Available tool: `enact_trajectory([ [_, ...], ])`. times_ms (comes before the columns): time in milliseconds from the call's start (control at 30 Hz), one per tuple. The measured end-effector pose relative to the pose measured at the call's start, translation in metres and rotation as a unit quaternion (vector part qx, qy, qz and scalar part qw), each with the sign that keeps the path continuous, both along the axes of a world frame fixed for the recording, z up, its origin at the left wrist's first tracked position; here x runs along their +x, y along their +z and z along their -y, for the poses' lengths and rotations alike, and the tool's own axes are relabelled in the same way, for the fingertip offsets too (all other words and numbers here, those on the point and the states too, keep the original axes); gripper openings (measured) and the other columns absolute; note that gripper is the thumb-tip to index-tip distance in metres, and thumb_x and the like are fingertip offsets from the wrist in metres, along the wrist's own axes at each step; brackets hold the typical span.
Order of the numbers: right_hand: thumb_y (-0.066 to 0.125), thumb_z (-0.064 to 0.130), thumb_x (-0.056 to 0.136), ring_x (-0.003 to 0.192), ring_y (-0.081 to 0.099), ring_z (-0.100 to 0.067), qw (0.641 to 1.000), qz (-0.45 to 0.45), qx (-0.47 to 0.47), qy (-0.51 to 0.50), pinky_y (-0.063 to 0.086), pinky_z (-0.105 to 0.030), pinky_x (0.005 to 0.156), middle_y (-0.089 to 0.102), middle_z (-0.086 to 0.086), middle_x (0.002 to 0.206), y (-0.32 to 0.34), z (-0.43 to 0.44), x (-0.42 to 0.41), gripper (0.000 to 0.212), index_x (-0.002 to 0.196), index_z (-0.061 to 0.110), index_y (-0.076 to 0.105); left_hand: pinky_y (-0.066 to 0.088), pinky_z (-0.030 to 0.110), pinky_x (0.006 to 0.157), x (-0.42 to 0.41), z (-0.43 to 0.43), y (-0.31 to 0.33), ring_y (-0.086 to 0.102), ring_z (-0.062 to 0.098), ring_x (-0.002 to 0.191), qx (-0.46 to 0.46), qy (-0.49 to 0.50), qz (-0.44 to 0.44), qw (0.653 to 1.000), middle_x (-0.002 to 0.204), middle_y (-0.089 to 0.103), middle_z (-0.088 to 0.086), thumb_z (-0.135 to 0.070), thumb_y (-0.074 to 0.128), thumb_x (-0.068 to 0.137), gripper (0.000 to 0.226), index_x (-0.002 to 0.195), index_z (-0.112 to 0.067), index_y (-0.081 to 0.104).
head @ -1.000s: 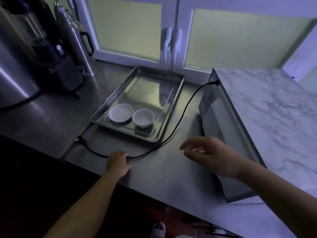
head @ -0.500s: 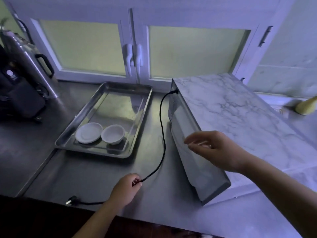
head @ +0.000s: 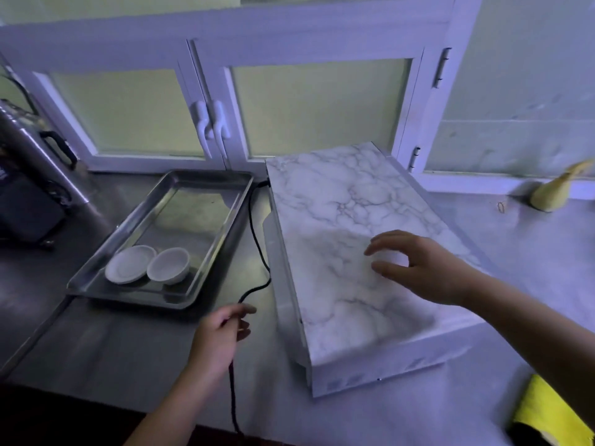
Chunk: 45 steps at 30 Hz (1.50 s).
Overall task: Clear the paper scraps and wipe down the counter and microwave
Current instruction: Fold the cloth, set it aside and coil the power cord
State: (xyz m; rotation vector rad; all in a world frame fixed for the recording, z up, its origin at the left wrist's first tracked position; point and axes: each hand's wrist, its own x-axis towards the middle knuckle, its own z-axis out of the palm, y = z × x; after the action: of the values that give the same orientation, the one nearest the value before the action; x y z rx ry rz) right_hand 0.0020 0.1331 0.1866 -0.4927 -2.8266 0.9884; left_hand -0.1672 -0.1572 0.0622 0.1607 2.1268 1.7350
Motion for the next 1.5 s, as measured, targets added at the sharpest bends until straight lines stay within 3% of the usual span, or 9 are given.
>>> enact_trajectory([
  [100, 0.065, 0.036, 0.094, 0.136, 0.045, -0.021, 0.996, 0.058, 0.060, 0.031, 0.029, -0.034, 0.113, 0.047, 0.008, 0.147, -0.007, -0.035, -0.008, 0.036, 0.130, 0.035, 0.061, 0.057, 0.017, 0.066, 0.019, -0.019, 0.044, 0.064, 0.015, 0.081, 0.055, 0.034, -0.023, 0.998, 0.096, 0.072, 0.008, 0.007, 0.046, 0.098, 0.035, 0.092, -0.011, 0.075],
  [233, 0.047, 0.063, 0.094, 0.151, 0.013, -0.008, 0.978, 0.101, 0.164, 0.079, 0.006, -0.042, 0.117, 0.021, 0.016, 0.163, -0.016, -0.070, -0.046, 0.055, 0.146, 0.054, 0.033, 0.049, 0.019, 0.094, 0.049, -0.040, 0.078, 0.065, 0.001, 0.105, 0.031, -0.009, -0.045, 0.998, 0.110, 0.072, -0.013, -0.011, 0.063, 0.094, 0.027, 0.119, -0.020, 0.069],
  [300, 0.037, 0.073, 0.092, 0.153, 0.005, -0.010, 0.970, 0.119, 0.193, 0.083, 0.004, -0.048, 0.118, 0.013, 0.015, 0.166, -0.021, -0.082, -0.073, 0.064, 0.151, 0.054, 0.021, 0.043, 0.002, 0.082, 0.064, -0.051, 0.083, 0.061, -0.016, 0.098, 0.001, -0.016, -0.050, 0.999, 0.102, 0.070, -0.028, -0.017, 0.068, 0.090, 0.035, 0.124, -0.026, 0.063],
  [367, 0.030, 0.076, 0.092, 0.154, 0.003, -0.012, 0.968, 0.128, 0.208, 0.063, 0.003, -0.054, 0.119, 0.009, 0.014, 0.167, -0.024, -0.093, -0.103, 0.070, 0.155, 0.049, 0.015, 0.043, 0.001, 0.075, 0.078, -0.066, 0.083, 0.060, -0.014, 0.099, -0.033, 0.009, -0.050, 0.998, 0.110, 0.066, -0.023, -0.023, 0.076, 0.086, 0.046, 0.127, -0.029, 0.057],
  [467, 0.024, 0.073, 0.095, 0.154, 0.004, -0.014, 0.968, 0.117, 0.218, 0.030, 0.003, -0.059, 0.118, 0.008, 0.011, 0.167, -0.025, -0.109, -0.142, 0.073, 0.158, 0.038, 0.015, 0.050, 0.037, 0.101, 0.095, -0.086, 0.085, 0.059, 0.014, 0.116, -0.053, 0.029, -0.042, 0.997, 0.130, 0.055, -0.001, -0.049, 0.073, 0.069, 0.060, 0.122, -0.024, 0.060],
  [533, 0.023, 0.071, 0.095, 0.154, 0.007, -0.014, 0.969, 0.103, 0.225, 0.001, 0.006, -0.060, 0.119, 0.011, 0.009, 0.167, -0.026, -0.122, -0.164, 0.074, 0.158, 0.032, 0.016, 0.048, 0.049, 0.102, 0.104, -0.098, 0.086, 0.061, 0.018, 0.116, -0.043, 0.030, -0.050, 0.997, 0.131, 0.056, 0.001, -0.054, 0.065, 0.069, 0.061, 0.122, -0.024, 0.064],
  [833, 0.020, 0.069, 0.091, 0.146, 0.028, -0.025, 0.962, 0.088, 0.252, -0.051, 0.019, -0.065, 0.112, 0.037, -0.008, 0.155, -0.030, -0.170, -0.242, 0.073, 0.144, 0.021, 0.039, 0.039, 0.026, 0.105, 0.114, -0.114, 0.069, 0.050, 0.015, 0.129, -0.213, 0.128, -0.196, 0.949, 0.145, 0.049, -0.001, -0.028, 0.049, 0.099, 0.043, 0.140, -0.017, 0.054],
  [1300, 0.017, 0.071, 0.090, 0.142, 0.035, -0.030, 0.956, 0.118, 0.267, -0.042, 0.013, -0.065, 0.115, 0.042, -0.012, 0.152, -0.029, -0.199, -0.274, 0.079, 0.144, 0.019, 0.042, 0.035, 0.006, 0.095, 0.112, -0.113, 0.067, 0.057, 0.001, 0.112, -0.179, 0.196, -0.325, 0.908, 0.121, 0.067, -0.005, -0.019, 0.048, 0.090, 0.036, 0.115, -0.012, 0.073],
  [1500, 0.015, 0.073, 0.089, 0.142, 0.035, -0.030, 0.951, 0.137, 0.271, -0.065, 0.015, -0.063, 0.114, 0.039, -0.012, 0.154, -0.029, -0.201, -0.263, 0.083, 0.146, 0.019, 0.038, 0.037, -0.001, 0.090, 0.078, -0.090, 0.066, 0.054, -0.011, 0.104, -0.166, 0.193, -0.297, 0.920, 0.111, 0.067, -0.016, -0.014, 0.054, 0.091, 0.028, 0.109, -0.018, 0.076],
])
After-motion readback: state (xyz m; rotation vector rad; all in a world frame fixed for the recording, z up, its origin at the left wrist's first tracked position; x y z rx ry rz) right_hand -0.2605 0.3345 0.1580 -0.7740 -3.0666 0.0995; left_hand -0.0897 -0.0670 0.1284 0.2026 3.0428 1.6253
